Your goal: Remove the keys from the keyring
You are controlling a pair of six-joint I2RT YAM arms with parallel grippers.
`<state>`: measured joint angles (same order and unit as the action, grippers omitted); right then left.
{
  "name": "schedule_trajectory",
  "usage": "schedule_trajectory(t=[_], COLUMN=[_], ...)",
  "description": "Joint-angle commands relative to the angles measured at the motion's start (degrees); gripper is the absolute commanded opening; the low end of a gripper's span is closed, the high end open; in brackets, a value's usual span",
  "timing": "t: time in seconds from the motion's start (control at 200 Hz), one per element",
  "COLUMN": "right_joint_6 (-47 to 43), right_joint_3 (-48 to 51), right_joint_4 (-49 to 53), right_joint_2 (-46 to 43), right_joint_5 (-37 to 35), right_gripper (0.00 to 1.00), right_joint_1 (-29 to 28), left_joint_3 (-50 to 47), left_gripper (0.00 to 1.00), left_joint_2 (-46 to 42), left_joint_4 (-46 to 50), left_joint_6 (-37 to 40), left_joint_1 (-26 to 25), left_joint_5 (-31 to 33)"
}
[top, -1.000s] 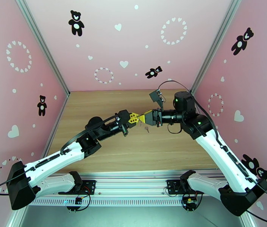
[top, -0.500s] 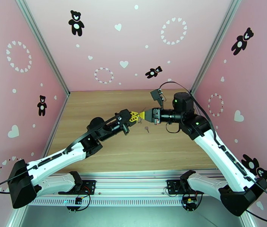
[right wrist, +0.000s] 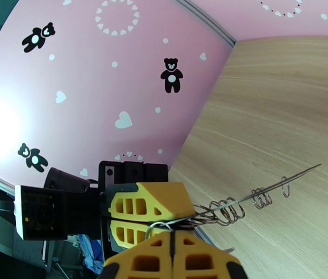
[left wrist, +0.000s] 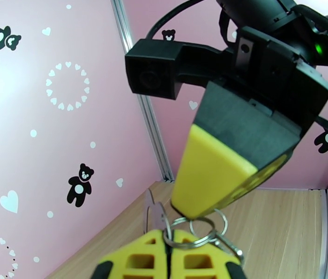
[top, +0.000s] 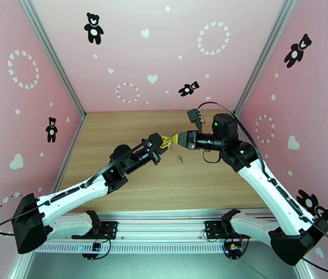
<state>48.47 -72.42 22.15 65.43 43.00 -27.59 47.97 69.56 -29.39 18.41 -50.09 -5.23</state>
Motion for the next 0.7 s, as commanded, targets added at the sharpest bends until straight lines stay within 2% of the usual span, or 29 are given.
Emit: schedule_trajectory(t=[0.0,0.135,0.34,0.526,0.616,0.696], right_joint_6=[2.24,3.23,-1.02,-11.09,-10.79,-15.62], right_joint_3=[-1.18,-1.69,-2.89,-8.08,-7.15,-9.38], right_joint_4=[-2.70,-3.69,0.45,10.17,6.96,12.40], right_joint_2=[-1.43,-2.26,-2.65,-2.59,-2.46,-1.47], right_joint_5=[0.90,1.24,-0.53,-5.01,-2.18,-4.05], right_gripper=[0.00,0.00,0.00,0.00,0.00,0.00], right_joint_1=[0.06,-0.24,-0.66,-0.70,-0.67,-0.62], left_joint_3=[-0.86,-0.86,-0.86,-0.26,-0.15,0.50], left_gripper=[0.03,0.02,0.00,0.00,0.00,0.00], left_joint_2=[1.19,1.90,1.17,-0.28,-0.95,-1.42], left_joint_4=[-0.17,-0.31,-0.14,1.97,2.73,4.21], left_joint_6=[-0.13,-0.58,-1.45,-2.83,-3.45,-4.18], left_joint_1=[0.16,0.16,0.22,0.16,0.16,0.19], left_joint_5=[4.51,4.27,2.44,-1.48,-3.53,-4.28])
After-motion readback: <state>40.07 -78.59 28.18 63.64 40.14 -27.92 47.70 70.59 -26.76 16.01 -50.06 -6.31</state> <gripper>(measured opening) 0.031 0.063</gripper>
